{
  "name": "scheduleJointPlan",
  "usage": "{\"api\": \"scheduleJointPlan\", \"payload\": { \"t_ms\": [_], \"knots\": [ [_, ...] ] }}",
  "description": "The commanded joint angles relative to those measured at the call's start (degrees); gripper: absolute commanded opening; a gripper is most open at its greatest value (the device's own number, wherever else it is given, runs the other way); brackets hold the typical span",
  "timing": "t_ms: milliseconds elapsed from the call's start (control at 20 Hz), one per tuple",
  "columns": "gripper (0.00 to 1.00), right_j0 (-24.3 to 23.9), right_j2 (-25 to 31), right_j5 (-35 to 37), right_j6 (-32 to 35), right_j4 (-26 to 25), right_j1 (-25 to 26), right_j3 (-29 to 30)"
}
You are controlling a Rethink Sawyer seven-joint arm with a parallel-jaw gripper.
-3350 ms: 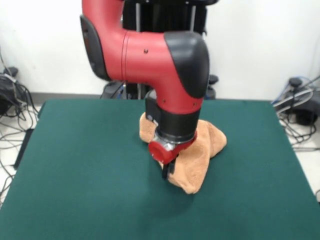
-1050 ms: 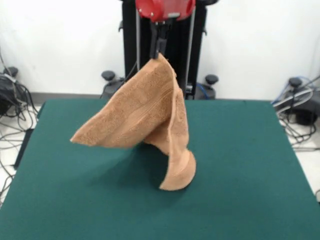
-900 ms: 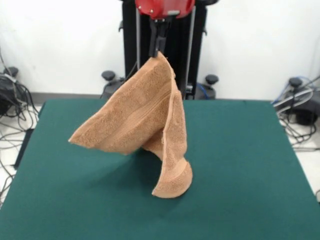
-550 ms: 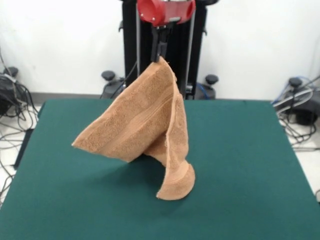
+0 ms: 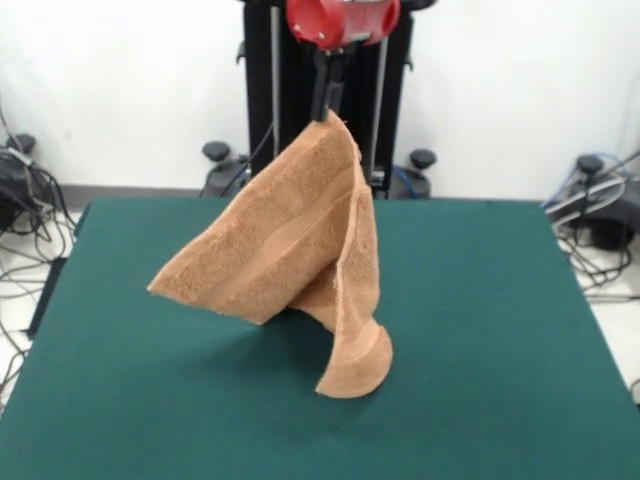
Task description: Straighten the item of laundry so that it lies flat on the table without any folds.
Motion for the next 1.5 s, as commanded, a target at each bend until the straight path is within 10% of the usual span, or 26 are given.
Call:
{"api": "scheduleJointPlan", "payload": {
  "t_ms": [50,500,1500],
  "knots": [
    [0.00,-2.38,3.18,4.73,5.05,0.59,-5.61,6.05],
    [0.00,-7.63,6.07,16.53,-3.79,4.46,-14.42,4.61],
    [0.00,-0.07,0.52,9.71,7.78,-11.49,-10.06,-4.89]
  ]
}}
